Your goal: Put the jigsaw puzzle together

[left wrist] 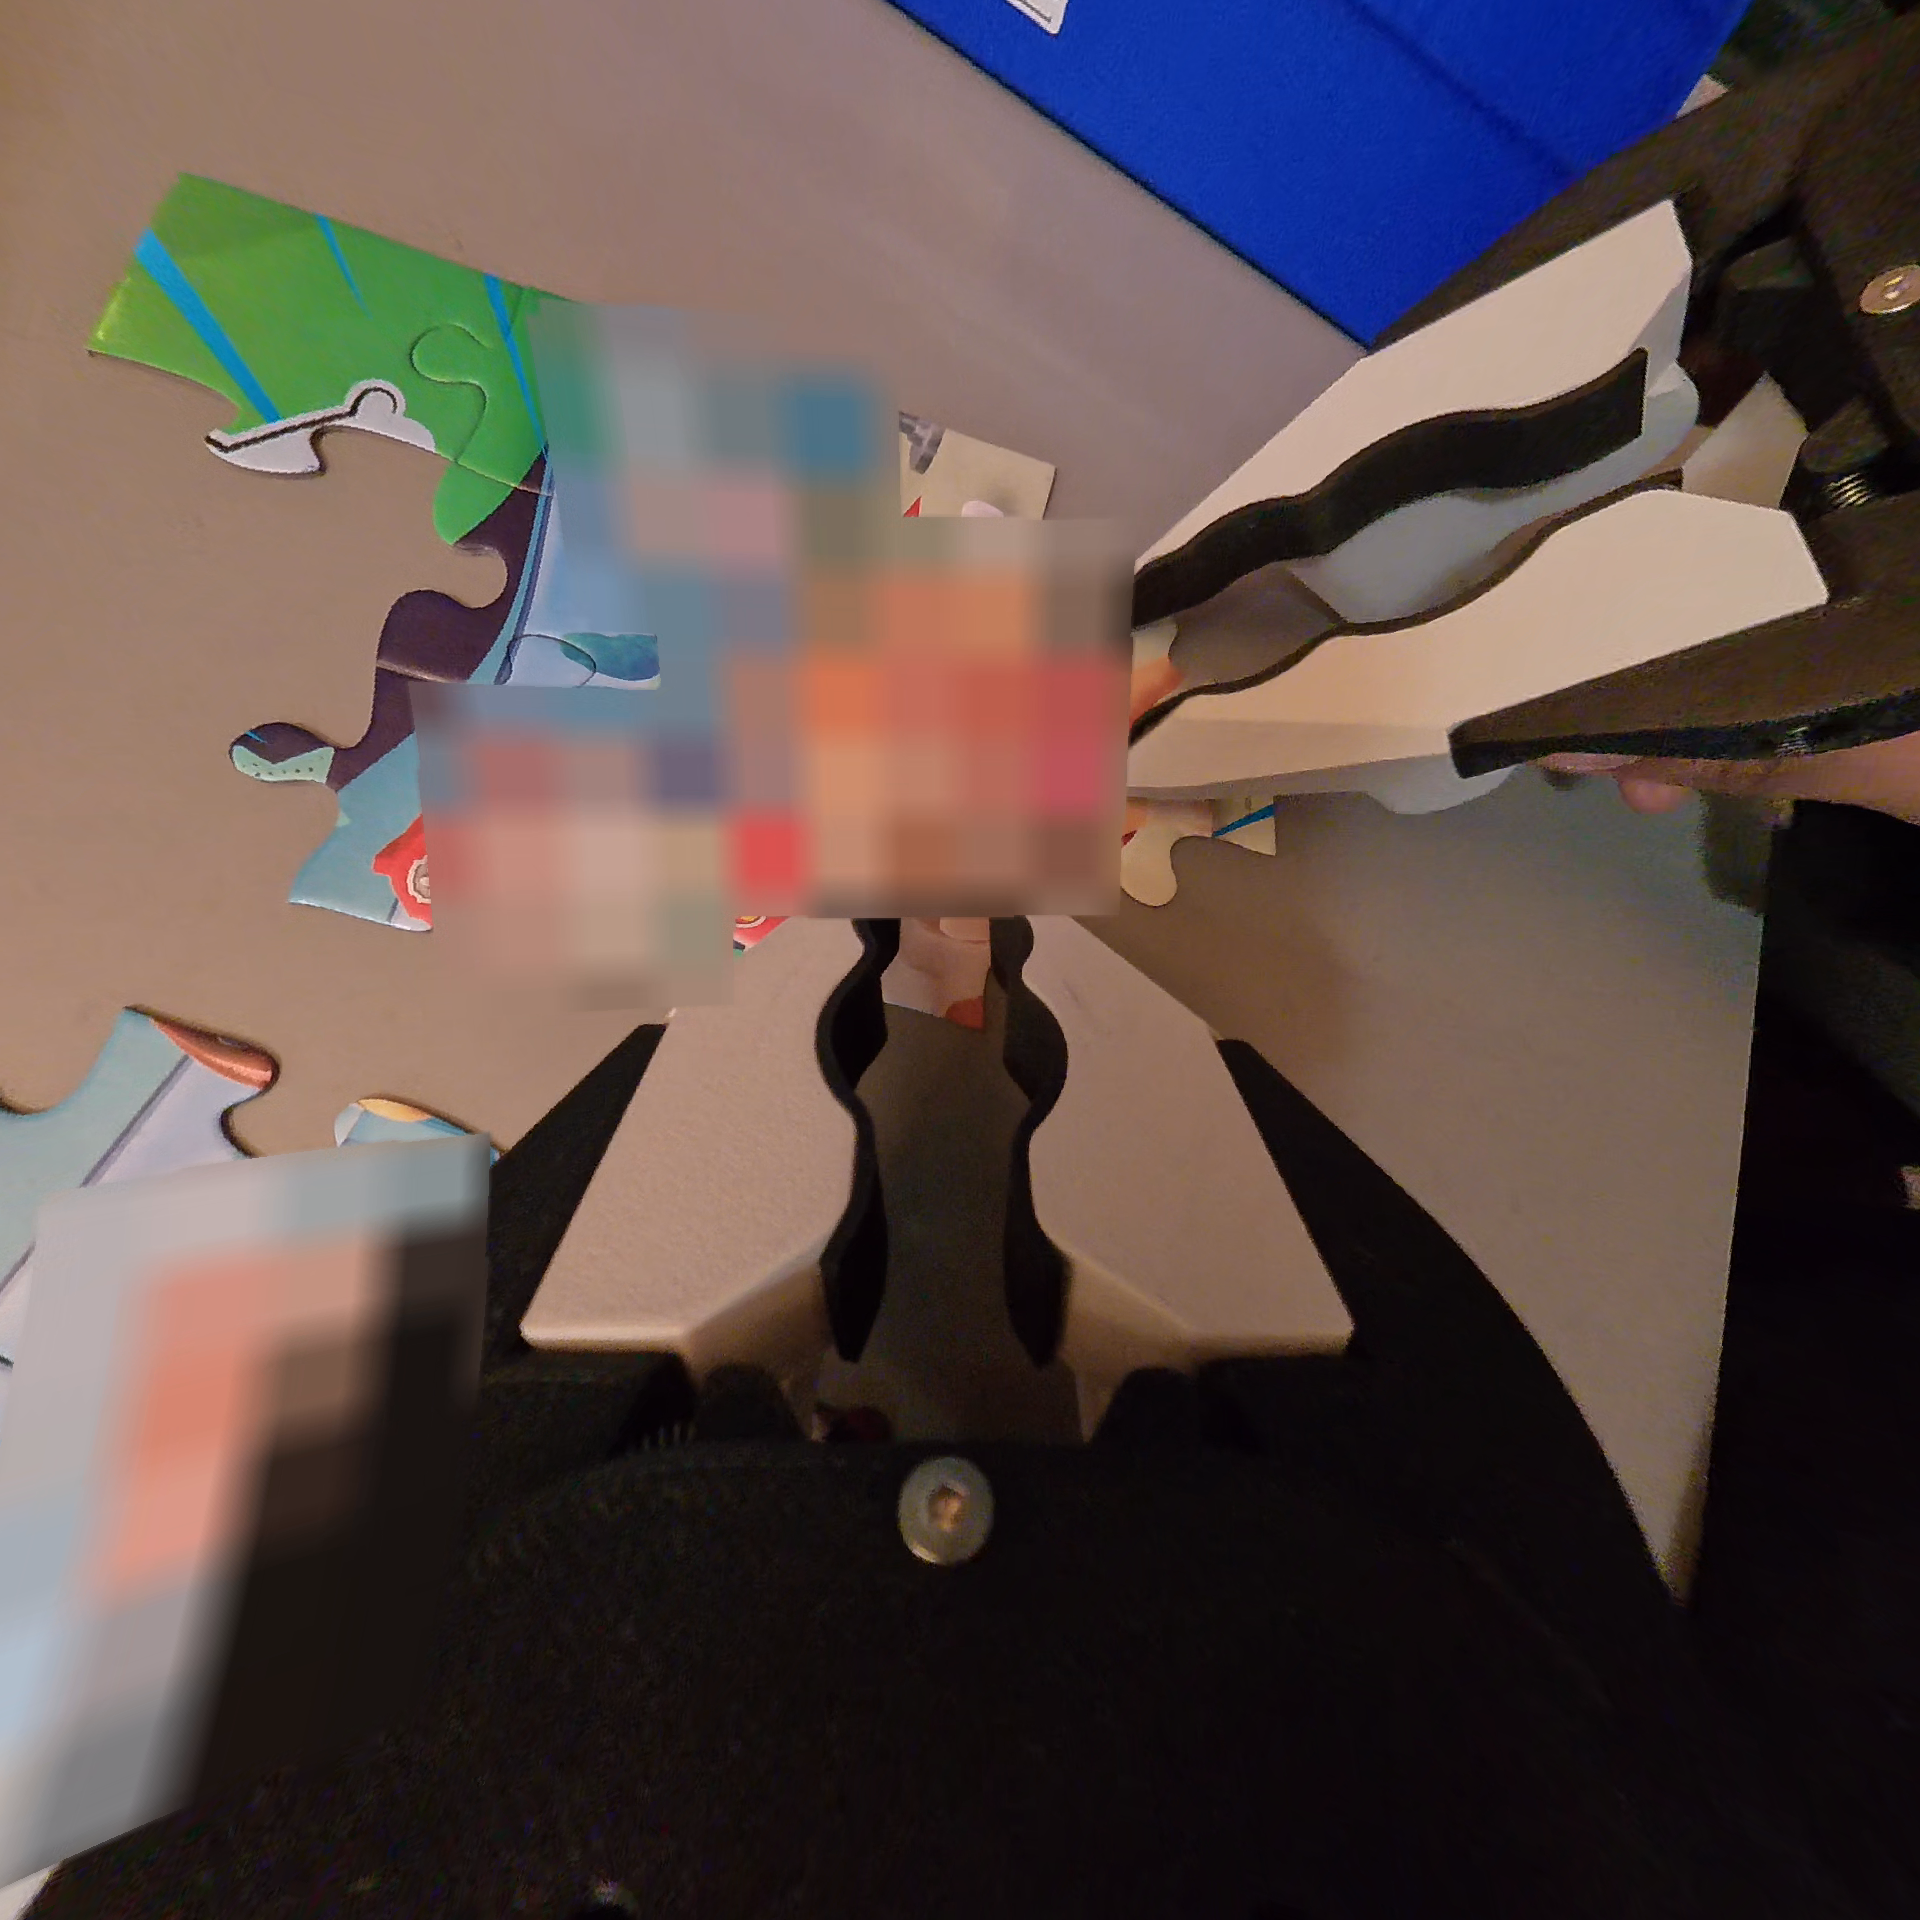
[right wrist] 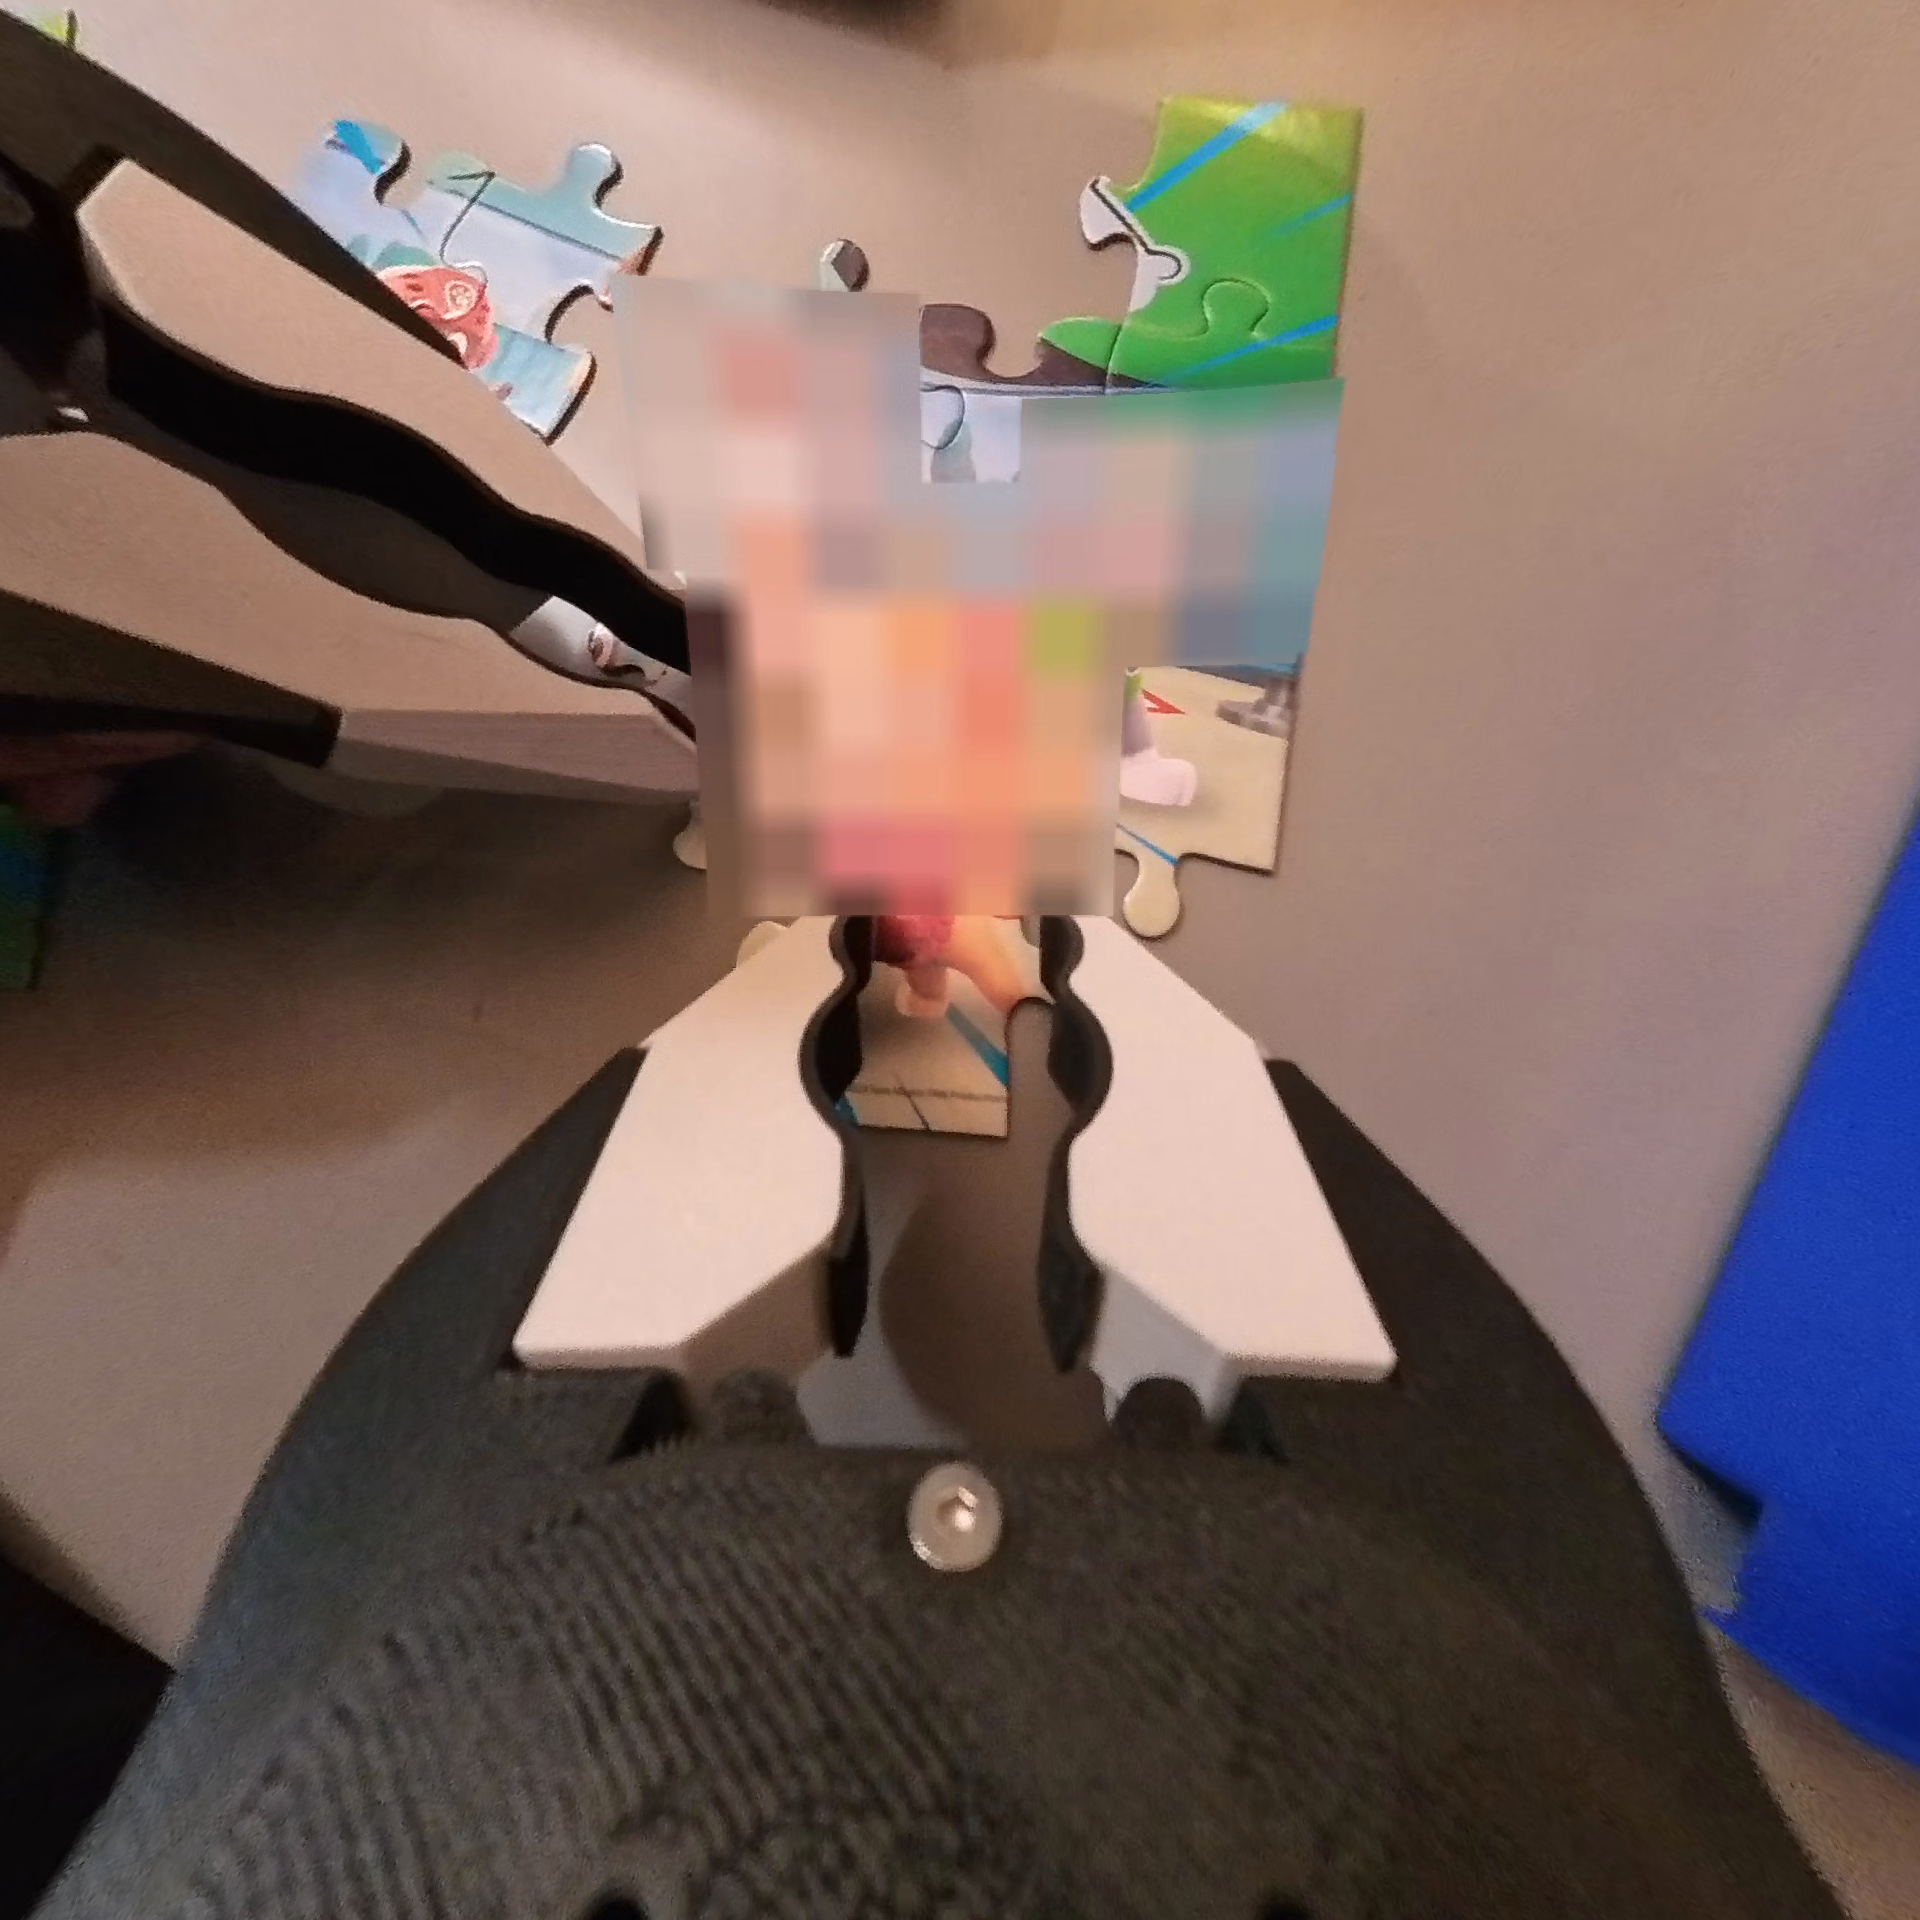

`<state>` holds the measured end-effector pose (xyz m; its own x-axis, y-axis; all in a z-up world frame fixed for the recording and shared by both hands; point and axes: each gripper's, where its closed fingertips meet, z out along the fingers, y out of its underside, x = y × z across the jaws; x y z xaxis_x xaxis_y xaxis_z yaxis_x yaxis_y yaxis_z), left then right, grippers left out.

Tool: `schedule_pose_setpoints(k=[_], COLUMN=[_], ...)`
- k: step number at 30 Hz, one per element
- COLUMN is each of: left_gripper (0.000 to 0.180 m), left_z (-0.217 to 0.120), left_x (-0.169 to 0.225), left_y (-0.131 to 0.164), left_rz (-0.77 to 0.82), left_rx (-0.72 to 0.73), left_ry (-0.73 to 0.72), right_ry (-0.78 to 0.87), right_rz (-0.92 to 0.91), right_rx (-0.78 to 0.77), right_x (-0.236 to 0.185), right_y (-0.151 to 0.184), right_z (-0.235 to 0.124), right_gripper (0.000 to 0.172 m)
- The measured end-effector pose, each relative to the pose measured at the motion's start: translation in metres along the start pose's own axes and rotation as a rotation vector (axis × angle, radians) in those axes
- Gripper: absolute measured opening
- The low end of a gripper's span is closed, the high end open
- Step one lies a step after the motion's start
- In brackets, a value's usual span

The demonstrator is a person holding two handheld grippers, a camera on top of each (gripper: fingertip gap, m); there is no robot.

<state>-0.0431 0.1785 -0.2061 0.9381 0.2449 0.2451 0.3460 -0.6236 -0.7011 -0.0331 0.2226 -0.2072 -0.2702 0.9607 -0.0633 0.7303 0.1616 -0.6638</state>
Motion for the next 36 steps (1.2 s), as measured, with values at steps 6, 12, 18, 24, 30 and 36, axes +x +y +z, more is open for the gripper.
schedule_pose_setpoints(k=[6, 12, 18, 24, 30, 36], left_gripper=[0.014, 0.015, 0.014, 0.014, 0.014, 0.014], left_z=[0.0, 0.0, -0.001, -0.001, -0.001, -0.001], left_x=[0.0, 0.001, 0.001, 0.001, 0.001, 0.001], left_y=[0.0, 0.0, 0.0, 0.0, 0.0, 0.0], left_rz=[-0.016, -0.017, -0.042, -0.046, -0.044, -0.044], left_rx=[0.01, 0.011, 0.016, 0.017, 0.017, 0.017], left_ry=[0.012, 0.013, 0.036, 0.04, 0.039, 0.038], right_ry=[0.056, 0.084, 0.12, 0.098, 0.007, 0.045], right_rz=[0.058, 0.102, 0.072, -0.01, 0.054, -0.002], right_rx=[-0.011, -0.023, -0.022, 0.065, -0.024, -0.003], right_x=[0.002, 0.002, 0.006, -0.001, -0.013, -0.009], right_y=[0.001, 0.003, 0.004, -0.02, -0.006, -0.006], right_z=[-0.001, -0.003, -0.004, -0.011, 0.002, 0.005], right_gripper=[0.032, 0.034, 0.042, 0.039, 0.037, 0.035])
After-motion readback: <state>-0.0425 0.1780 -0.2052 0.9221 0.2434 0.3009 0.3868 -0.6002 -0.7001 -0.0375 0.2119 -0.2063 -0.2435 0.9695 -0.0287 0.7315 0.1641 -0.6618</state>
